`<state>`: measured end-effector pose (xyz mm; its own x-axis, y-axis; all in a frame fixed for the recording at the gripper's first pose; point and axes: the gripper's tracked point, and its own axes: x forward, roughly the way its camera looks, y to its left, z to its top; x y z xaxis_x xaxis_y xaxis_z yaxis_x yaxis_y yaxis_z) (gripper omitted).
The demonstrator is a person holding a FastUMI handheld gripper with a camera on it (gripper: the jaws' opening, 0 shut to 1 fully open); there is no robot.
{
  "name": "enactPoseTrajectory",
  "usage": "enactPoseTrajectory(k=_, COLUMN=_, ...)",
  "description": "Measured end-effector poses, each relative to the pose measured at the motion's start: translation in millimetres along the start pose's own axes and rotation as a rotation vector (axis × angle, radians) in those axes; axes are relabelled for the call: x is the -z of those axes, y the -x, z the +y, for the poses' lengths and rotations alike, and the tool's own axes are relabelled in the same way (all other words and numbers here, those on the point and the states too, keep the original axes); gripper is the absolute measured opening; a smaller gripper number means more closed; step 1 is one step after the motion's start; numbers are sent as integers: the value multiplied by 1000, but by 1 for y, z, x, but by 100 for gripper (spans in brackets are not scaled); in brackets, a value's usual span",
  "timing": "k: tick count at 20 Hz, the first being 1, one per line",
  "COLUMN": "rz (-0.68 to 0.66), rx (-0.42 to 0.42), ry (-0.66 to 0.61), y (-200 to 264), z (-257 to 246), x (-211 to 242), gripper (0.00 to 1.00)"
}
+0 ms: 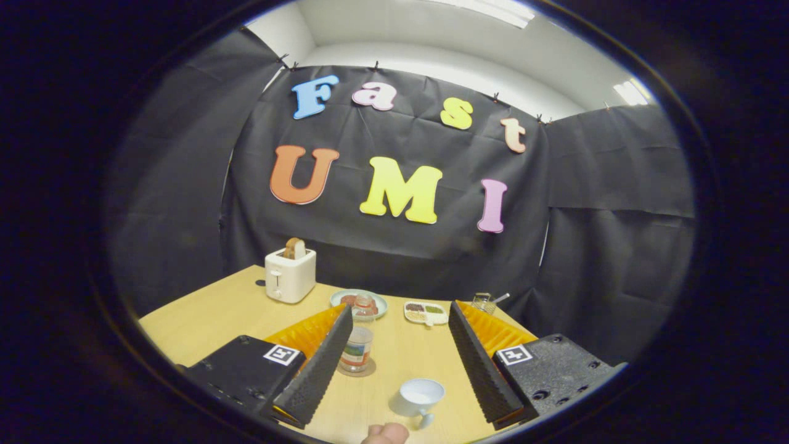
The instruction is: Take the bottle from table, then pour the juice into the cup, finally place the bottle on the coaster
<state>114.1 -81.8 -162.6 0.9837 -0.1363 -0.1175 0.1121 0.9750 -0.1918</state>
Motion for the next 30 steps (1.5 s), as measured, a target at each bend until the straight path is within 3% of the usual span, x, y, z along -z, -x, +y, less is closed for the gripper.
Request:
enactPoseTrajectory(k=4, rz=-4, rx=33, ry=-32, y=22, z=-14, x=-5, gripper=100)
enactPoseTrajectory(k=13, rz=11, rx=-126, ry=-277, y=69, z=-26, x=-35, gripper=100)
enactPoseTrajectory(k=16, rz=16, rx=-130, ry=-326, y=71, z=-41, x=-39, gripper=100)
enactPoseTrajectory(k=21, rz=17, rx=-106, ry=-271, y=74, z=-50, x=-43, gripper=100)
enactPoseTrajectory(k=30, rz=-108, rx=-108, ry=-254, y=117, z=-59, x=-81, gripper=100)
